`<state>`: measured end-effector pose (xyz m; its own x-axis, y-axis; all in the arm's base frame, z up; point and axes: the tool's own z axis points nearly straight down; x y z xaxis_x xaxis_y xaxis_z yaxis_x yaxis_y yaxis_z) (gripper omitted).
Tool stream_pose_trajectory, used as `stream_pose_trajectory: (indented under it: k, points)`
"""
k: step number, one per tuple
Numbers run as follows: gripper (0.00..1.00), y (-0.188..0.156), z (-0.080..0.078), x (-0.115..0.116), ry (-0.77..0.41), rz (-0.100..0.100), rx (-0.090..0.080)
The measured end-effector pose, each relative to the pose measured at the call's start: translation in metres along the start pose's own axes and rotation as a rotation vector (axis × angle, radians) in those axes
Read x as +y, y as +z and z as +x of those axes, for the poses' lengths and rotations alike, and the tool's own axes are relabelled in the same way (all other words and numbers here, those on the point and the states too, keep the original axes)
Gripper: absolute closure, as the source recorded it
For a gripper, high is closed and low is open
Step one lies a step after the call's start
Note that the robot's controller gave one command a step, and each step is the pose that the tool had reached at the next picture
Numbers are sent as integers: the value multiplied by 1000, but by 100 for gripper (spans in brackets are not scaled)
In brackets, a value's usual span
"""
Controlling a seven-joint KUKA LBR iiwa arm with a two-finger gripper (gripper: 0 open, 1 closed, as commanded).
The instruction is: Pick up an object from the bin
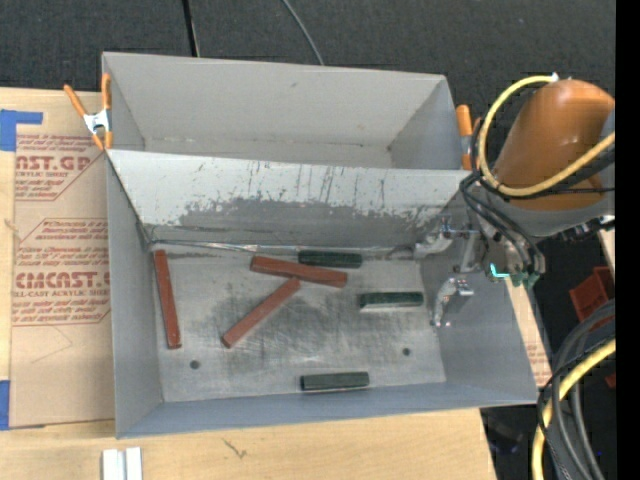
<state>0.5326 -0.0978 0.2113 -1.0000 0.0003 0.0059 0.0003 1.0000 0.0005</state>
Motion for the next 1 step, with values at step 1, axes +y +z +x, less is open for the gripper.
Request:
stream_pose_trajectory:
  k: [1]
  points:
    - [0,-4,-2,0,-1,1,-8]
